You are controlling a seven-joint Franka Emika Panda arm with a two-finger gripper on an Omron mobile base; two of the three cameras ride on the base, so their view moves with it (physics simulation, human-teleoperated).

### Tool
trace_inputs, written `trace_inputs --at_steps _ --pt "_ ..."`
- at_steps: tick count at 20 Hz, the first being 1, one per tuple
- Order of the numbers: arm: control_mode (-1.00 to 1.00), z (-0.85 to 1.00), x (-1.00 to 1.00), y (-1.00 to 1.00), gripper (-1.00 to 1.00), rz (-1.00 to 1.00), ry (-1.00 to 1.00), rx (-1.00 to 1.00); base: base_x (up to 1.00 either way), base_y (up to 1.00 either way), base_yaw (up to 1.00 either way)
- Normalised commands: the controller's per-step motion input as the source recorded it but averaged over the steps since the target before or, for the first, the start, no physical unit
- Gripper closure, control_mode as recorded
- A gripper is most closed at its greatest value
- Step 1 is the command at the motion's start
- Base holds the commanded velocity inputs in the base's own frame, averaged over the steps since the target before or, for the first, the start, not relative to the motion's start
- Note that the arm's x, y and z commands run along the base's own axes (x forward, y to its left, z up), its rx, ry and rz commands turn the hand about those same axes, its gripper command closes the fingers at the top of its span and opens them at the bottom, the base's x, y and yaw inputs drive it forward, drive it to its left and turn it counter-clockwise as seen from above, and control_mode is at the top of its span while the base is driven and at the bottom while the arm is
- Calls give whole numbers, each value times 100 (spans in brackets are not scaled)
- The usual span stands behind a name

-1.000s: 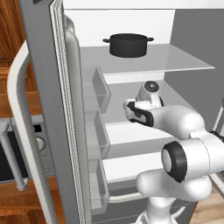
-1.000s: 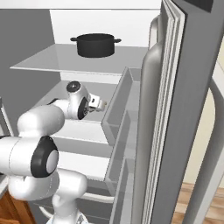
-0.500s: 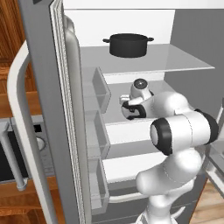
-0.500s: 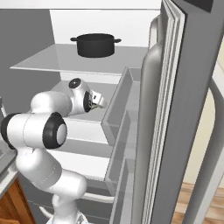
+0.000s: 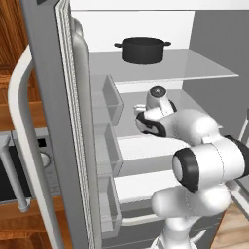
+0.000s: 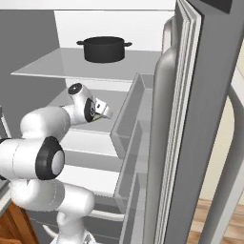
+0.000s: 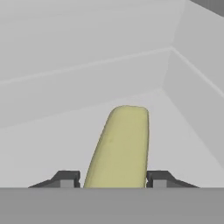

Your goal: Retrieve the butter from the fridge and place it on a plate on the dining table. Then retrieve the butter knife by the fridge and place it near the plate.

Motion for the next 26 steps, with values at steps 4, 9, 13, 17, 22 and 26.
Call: trace_inputs --at_steps 4,9,13,17,22,26 --pt "-100 75 -100 -1 100 0 2 5 0 0 0" --pt "-100 99 -100 2 100 0 4 2 0 0 0" --pt "-100 95 -100 4 100 1 4 1 0 0 0" --pt "-100 74 -100 26 100 5 5 0 0 0 0" --pt "-100 20 -71 5 100 2 4 0 0 0 0" --pt "-100 0 -39 0 100 0 0 -7 0 0 0"
